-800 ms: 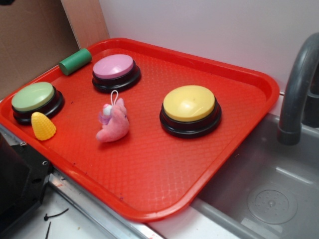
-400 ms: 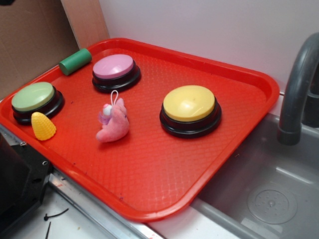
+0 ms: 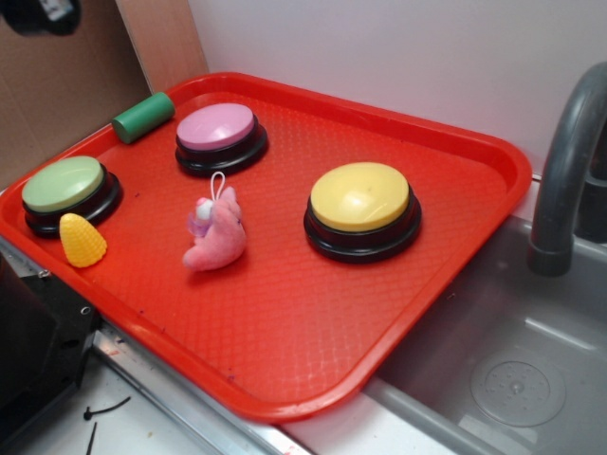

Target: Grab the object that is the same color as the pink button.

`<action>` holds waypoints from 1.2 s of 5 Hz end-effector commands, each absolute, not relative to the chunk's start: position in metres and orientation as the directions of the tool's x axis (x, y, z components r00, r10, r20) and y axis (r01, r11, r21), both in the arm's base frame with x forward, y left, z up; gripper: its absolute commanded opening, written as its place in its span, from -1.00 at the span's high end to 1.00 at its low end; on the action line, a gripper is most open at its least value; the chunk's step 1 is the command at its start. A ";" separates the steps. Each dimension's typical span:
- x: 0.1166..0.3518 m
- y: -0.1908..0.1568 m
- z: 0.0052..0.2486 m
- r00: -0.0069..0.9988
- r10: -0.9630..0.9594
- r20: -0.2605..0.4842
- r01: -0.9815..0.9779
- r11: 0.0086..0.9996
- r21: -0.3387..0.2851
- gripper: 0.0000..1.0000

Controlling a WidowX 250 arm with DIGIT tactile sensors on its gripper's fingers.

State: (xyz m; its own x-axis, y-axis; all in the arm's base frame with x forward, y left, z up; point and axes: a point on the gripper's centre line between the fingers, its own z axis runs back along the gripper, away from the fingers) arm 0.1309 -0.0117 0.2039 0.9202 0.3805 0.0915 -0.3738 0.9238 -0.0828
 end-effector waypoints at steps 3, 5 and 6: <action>0.191 -0.021 0.108 0.489 0.870 0.069 -0.846 0.492 -0.206 -1.00; 0.202 -0.031 0.056 0.464 0.883 0.072 -0.863 0.469 -0.189 -1.00; 0.202 -0.036 0.036 0.481 0.876 0.032 -0.863 0.479 -0.163 -1.00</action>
State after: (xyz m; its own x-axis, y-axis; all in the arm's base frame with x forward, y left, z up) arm 0.1991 -0.0386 0.0300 0.4767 0.8788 0.0214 -0.8695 0.4750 -0.1352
